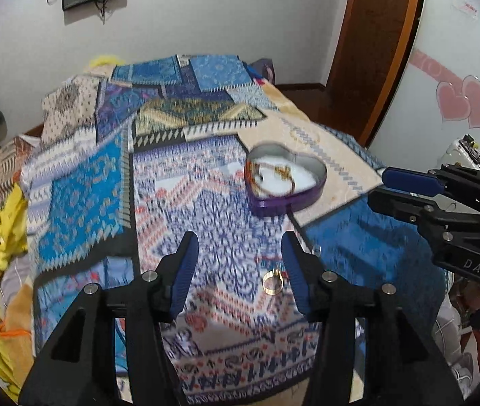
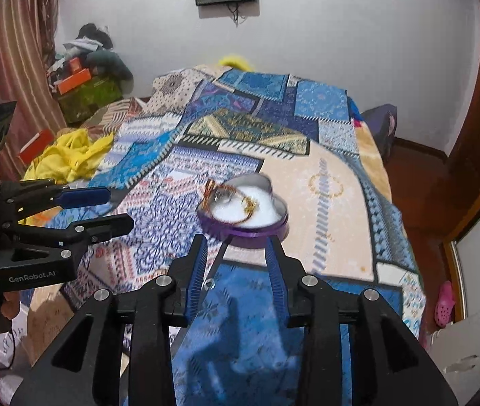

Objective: Organize jewelry
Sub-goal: 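Grasp a gold ring with the left gripper while the right gripper grasps a silver ring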

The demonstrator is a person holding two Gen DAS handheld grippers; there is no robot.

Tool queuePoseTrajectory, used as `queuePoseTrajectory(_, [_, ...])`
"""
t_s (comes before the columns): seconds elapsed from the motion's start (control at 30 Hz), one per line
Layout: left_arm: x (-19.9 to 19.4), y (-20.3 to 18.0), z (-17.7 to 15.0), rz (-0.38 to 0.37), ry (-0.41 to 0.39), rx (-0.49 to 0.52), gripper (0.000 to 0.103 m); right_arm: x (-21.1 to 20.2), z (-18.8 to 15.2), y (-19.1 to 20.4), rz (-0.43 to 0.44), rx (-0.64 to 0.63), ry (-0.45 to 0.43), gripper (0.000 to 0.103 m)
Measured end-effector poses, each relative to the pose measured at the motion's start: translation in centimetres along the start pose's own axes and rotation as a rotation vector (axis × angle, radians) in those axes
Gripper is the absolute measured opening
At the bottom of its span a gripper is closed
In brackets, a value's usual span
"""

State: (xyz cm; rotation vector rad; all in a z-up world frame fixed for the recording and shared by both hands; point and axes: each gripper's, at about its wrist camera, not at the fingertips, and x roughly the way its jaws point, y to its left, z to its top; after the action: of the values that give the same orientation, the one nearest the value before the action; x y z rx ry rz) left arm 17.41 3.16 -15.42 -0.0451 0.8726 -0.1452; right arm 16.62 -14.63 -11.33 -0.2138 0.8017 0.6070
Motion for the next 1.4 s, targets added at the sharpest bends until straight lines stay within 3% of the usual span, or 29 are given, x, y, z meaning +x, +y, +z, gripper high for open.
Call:
queuePoseTrajectory(0.4, [3.3, -1.0, -3.5, -0.040, 0.113, 0.012, 0.050, 1.9, -2.8, 0.9, 0.042, 0.008, 0.090, 0.032])
queuePoseTrajectory(0.83, [5.1, -1.8, -3.4, -0.077, 0.121, 0.042, 0.038, 2.7, -2.9, 0.9, 0.069, 0.020, 0.101, 0.032])
queuePoseTrajectory(1.0, [5.5, -1.9, -3.4, -0.093, 0.117, 0.052, 0.018, 2.8, -3.0, 0.9, 0.071, 0.026, 0.106, 0.032])
queuePoseTrajectory(1.4, [3.3, 0.6, -3.8, -0.062, 0.063, -0.019, 0.018, 3.9, -2.8, 2.5, 0.093, -0.015, 0.125, 0.032])
